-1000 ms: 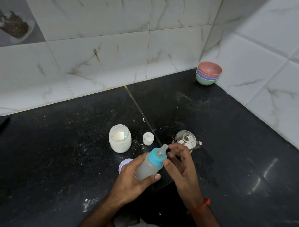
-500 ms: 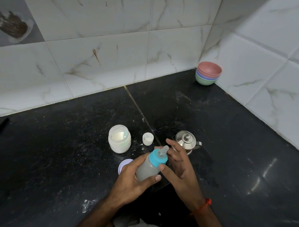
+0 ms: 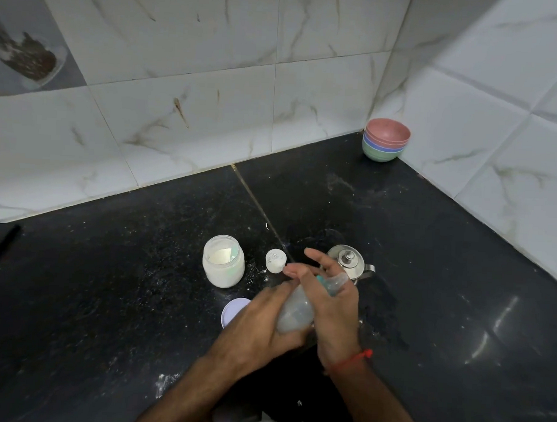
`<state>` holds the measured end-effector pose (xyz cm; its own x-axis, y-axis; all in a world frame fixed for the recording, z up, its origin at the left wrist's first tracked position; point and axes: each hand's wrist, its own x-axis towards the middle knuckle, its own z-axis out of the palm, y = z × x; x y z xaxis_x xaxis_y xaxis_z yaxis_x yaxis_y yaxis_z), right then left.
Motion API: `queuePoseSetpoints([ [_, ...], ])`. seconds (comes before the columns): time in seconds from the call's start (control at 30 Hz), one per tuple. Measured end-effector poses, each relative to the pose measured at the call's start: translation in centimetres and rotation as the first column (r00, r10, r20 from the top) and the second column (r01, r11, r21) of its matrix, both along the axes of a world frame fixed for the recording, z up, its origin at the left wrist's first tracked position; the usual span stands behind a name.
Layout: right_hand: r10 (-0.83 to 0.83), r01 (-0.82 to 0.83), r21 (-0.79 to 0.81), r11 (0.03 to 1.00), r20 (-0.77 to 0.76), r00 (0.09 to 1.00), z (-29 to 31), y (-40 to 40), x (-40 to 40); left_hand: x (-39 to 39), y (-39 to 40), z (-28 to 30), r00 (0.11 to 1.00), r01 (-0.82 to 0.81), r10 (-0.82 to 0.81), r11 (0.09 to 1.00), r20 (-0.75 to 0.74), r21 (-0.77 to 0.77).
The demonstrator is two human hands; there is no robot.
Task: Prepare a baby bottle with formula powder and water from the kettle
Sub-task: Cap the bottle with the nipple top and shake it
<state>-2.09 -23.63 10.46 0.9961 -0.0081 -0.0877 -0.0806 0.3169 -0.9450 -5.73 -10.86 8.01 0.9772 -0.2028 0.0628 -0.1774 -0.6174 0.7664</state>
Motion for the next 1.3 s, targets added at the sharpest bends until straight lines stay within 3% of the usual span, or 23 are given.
queuePoseSetpoints([
  [0.03,-0.081,0.081,-0.007,0.997,-0.030,0.996,-0.1,0.6,0.2,0.3,0.2,0.4,0.999,-0.024,0.020,0.996,0.043,0.082],
  [0.1,-0.052,0.052,0.014,0.999,-0.023,0.998,0.2,0.4,0.7,0.6,0.5,1.0,1.000,-0.020,0.021,0.999,0.023,-0.026],
  [0.17,0.252,-0.260,0.076,0.962,0.102,0.962,0.8,-1.2,1.4,0.8,1.0,1.8,0.978,0.071,-0.126,0.950,-0.165,-0.304],
  [0.23,0.561,-0.602,0.105,0.792,0.264,0.784,1.5,-2.5,1.9,0.6,1.1,2.6,0.881,0.105,-0.330,0.835,-0.339,-0.540],
  [0.27,0.616,-0.672,0.126,0.729,0.307,0.726,1.9,-2.7,2.1,0.5,0.9,2.9,0.855,0.071,-0.356,0.799,-0.376,-0.597],
  [0.33,0.536,-0.585,0.159,0.795,0.265,0.801,2.8,-2.0,2.4,0.9,0.5,2.8,0.902,0.000,-0.236,0.837,-0.362,-0.547],
  [0.43,0.240,-0.254,0.121,0.960,0.118,0.964,3.4,-0.2,2.2,1.6,-0.2,2.7,0.989,-0.083,0.052,0.969,-0.135,-0.235],
  [0.5,0.052,-0.055,0.025,0.998,0.098,0.994,3.2,1.0,2.0,1.7,-0.4,2.6,0.989,-0.145,0.145,0.983,-0.011,-0.108],
  [0.57,-0.036,0.038,-0.024,0.999,0.099,0.994,3.2,1.5,2.0,2.0,-0.4,2.6,0.990,-0.125,0.130,0.989,0.055,-0.080],
  [0.67,0.163,-0.166,0.020,0.986,0.114,0.980,3.4,0.6,2.4,2.4,0.1,3.1,0.993,-0.119,0.113,0.969,-0.040,-0.215],
  [0.77,0.455,-0.464,-0.026,0.886,0.248,0.855,3.0,-1.6,2.8,2.4,0.5,3.2,0.985,-0.124,0.073,0.931,-0.159,-0.342],
  [0.87,0.534,-0.467,-0.264,0.844,0.323,0.782,2.3,-2.7,2.9,2.1,0.5,3.4,0.981,-0.131,0.066,0.918,-0.183,-0.374],
  [1.1,0.539,-0.442,-0.351,0.826,0.260,0.801,2.0,-3.9,2.7,1.4,-0.4,2.7,0.975,-0.168,0.070,0.852,-0.211,-0.496],
  [1.17,0.415,-0.344,-0.264,0.901,0.292,0.862,2.3,-3.8,2.4,1.6,-0.3,2.6,0.980,-0.166,0.076,0.829,-0.186,-0.533],
  [1.23,0.117,-0.132,0.044,0.990,0.252,0.961,2.6,-3.4,2.5,2.1,0.2,2.6,0.989,-0.141,0.086,0.797,-0.122,-0.587],
  [1.3,-0.186,0.140,0.405,0.904,0.076,0.980,3.0,-3.7,3.4,2.5,1.1,2.9,0.984,-0.178,0.154,0.745,-0.094,-0.643],
])
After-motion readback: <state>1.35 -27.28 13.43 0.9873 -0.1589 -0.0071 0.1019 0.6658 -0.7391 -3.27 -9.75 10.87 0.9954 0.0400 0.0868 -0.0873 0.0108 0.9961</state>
